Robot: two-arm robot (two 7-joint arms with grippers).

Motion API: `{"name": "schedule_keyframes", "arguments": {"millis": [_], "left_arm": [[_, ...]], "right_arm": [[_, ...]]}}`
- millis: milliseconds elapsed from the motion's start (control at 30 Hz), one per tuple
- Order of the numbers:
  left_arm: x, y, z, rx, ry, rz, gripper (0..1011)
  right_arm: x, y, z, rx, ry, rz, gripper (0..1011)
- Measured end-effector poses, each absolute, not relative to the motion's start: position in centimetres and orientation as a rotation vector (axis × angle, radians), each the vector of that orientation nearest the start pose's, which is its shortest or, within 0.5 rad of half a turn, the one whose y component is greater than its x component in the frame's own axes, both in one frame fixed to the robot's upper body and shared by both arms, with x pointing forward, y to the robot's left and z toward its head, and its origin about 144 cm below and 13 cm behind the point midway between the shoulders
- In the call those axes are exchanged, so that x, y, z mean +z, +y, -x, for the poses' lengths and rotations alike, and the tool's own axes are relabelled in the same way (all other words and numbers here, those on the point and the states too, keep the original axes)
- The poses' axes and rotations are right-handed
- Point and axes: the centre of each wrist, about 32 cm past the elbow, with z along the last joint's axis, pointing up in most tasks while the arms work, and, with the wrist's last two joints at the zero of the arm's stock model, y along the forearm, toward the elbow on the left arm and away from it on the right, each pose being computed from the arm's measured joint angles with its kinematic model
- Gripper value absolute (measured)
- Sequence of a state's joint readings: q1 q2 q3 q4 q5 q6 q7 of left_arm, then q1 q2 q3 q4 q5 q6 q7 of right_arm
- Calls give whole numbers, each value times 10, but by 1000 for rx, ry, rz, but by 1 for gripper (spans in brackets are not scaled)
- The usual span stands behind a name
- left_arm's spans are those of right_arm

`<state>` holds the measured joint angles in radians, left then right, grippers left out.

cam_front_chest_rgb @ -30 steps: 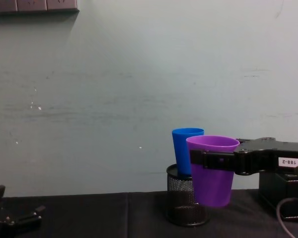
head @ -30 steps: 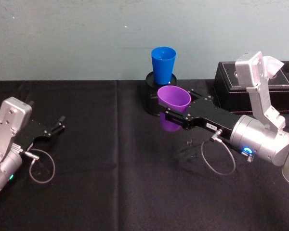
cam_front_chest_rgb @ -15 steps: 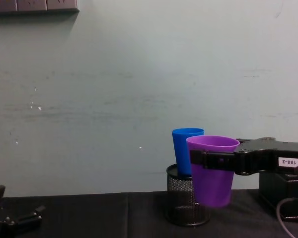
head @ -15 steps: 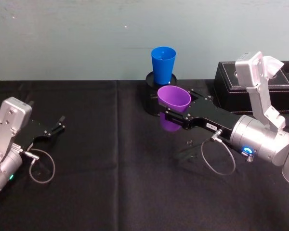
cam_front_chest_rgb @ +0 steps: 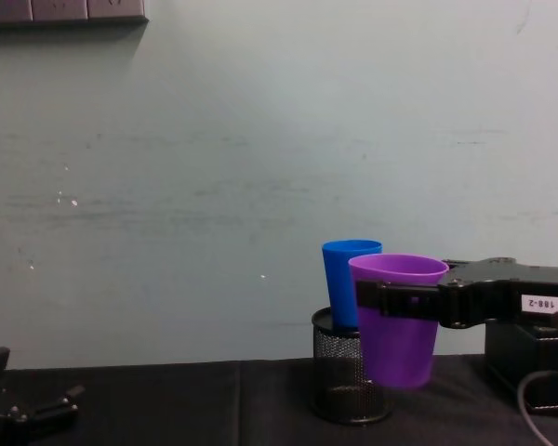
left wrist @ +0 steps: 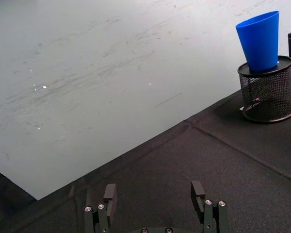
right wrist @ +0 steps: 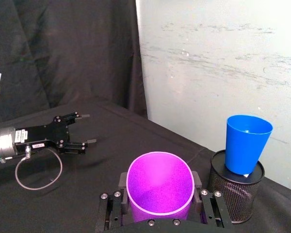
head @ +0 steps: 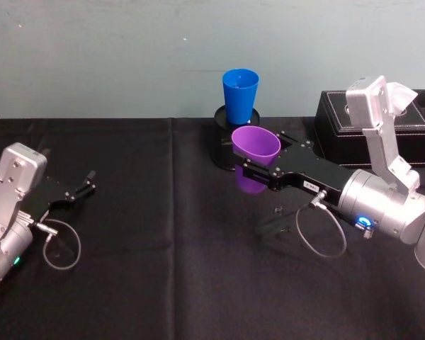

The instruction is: Pick up one cup with a gripper and tap it against the other cup.

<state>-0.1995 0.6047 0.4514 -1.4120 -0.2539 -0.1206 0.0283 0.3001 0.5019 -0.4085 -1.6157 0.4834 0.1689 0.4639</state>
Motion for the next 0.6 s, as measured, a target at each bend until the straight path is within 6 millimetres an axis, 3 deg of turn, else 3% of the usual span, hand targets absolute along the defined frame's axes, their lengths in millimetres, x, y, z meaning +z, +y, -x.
{"name": "schedule_keyframes", "arguments": {"millis": [367, 600], "left_arm": [[1140, 310, -489, 1248, -285, -304, 1000], [1140, 310, -489, 1248, -285, -304, 1000]], "right_arm": [[1227, -248, -515, -740, -29, 90, 726], [1209, -243, -532, -746, -27, 83, 726]]}}
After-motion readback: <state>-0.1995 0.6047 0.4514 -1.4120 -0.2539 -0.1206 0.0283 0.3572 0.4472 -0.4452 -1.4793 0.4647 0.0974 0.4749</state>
